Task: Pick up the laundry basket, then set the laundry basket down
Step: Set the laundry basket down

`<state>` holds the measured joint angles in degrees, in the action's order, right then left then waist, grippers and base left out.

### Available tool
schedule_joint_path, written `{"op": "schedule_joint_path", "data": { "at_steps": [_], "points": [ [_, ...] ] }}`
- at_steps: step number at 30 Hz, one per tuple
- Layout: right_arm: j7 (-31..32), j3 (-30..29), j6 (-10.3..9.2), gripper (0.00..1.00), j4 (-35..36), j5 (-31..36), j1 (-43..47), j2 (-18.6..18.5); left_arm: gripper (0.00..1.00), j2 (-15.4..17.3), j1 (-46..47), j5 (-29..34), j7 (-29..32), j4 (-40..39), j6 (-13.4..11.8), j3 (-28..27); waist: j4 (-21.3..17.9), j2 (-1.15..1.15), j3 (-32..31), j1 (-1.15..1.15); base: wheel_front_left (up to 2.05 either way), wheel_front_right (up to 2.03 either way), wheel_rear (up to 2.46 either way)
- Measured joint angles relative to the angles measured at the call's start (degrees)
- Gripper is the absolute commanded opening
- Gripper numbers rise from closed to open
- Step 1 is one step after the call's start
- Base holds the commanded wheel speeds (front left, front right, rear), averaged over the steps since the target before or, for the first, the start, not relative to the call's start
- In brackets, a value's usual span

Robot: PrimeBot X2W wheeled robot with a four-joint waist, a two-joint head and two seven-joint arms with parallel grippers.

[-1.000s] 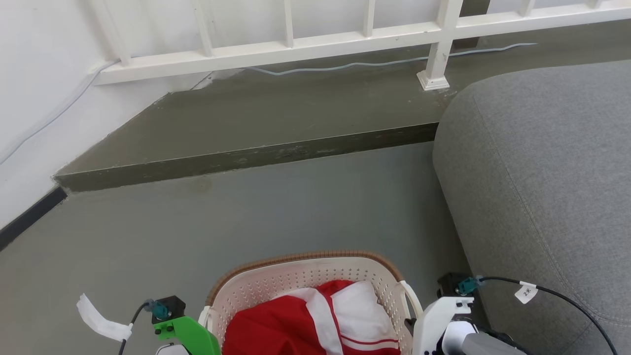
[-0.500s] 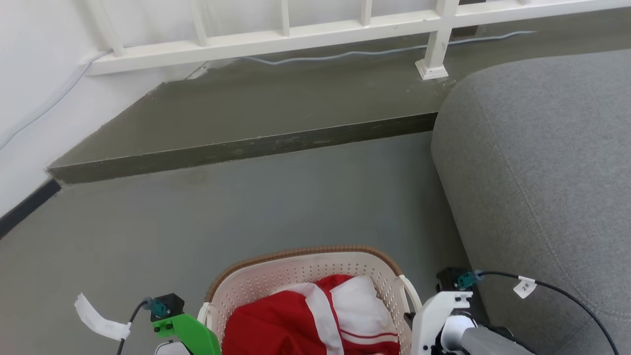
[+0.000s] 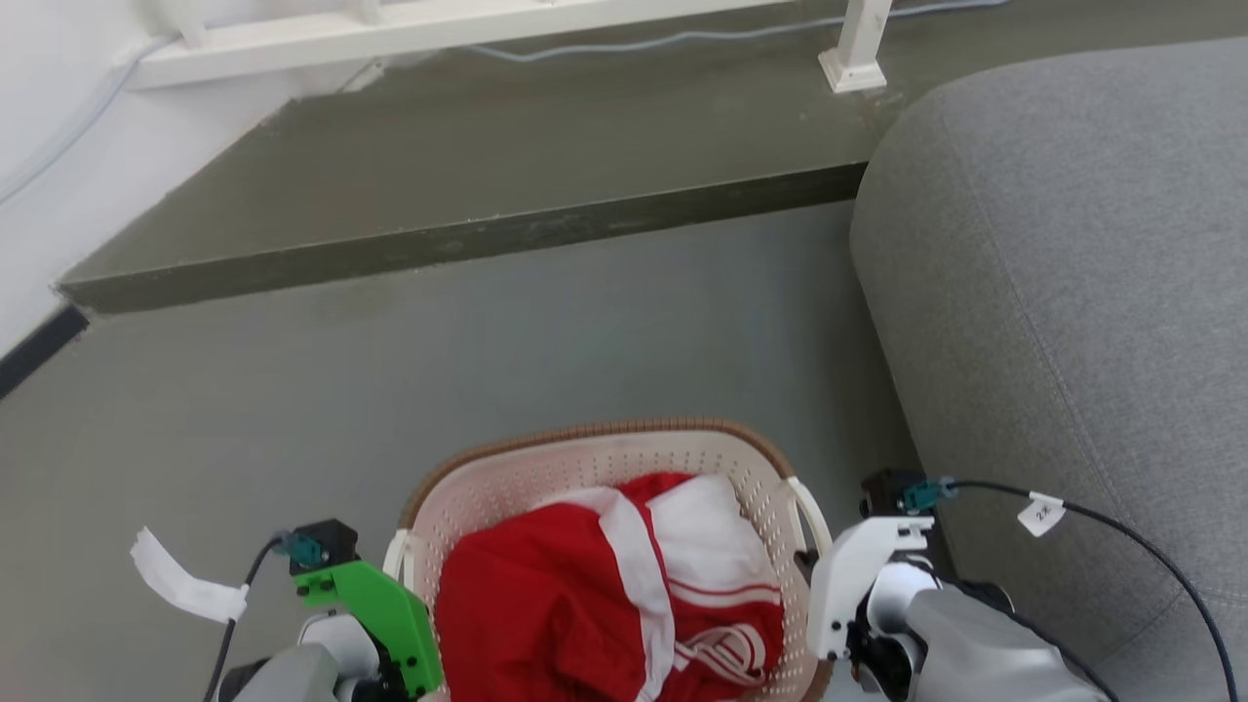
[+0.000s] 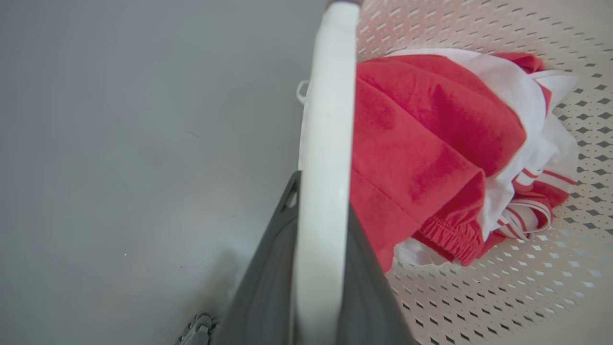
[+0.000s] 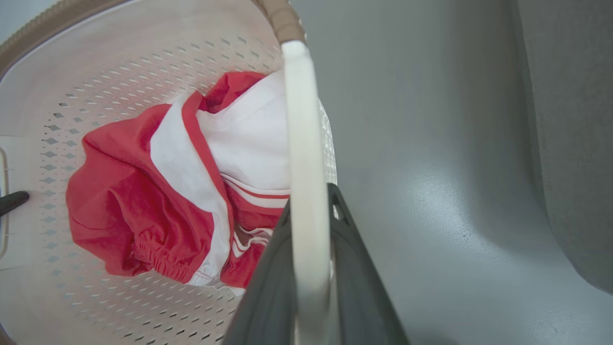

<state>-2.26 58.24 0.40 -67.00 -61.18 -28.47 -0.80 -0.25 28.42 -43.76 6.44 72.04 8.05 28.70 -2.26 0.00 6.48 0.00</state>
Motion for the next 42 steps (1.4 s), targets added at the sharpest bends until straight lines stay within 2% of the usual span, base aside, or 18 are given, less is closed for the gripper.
{"op": "schedule_joint_path", "data": {
  "at_steps": [12, 25, 42],
  "points": [
    [-1.69, -0.19, -0.6, 0.0, 0.33, 0.01, -5.55, -0.03, 0.0, 0.93, 4.87, 0.16, -2.46, -1.16, 0.0, 0.12, -0.05, 0.0, 5.46, 0.0, 0.0, 0.0, 0.0],
    [-3.77, -0.45, -2.25, 0.0, 1.29, 0.21, -12.76, -0.03, 0.0, 2.37, 11.79, 1.59, -4.48, -2.6, 0.0, 0.13, -0.29, 0.0, 13.35, 0.0, 0.0, 0.0, 0.0],
    [-4.91, 0.45, -3.78, 0.0, 1.48, 2.27, -24.11, -0.03, 0.0, 4.45, 22.12, 1.62, -3.0, -3.59, 0.0, -0.15, -0.76, 0.0, 26.22, 0.01, 0.0, 0.0, 0.0]
  ]
}}
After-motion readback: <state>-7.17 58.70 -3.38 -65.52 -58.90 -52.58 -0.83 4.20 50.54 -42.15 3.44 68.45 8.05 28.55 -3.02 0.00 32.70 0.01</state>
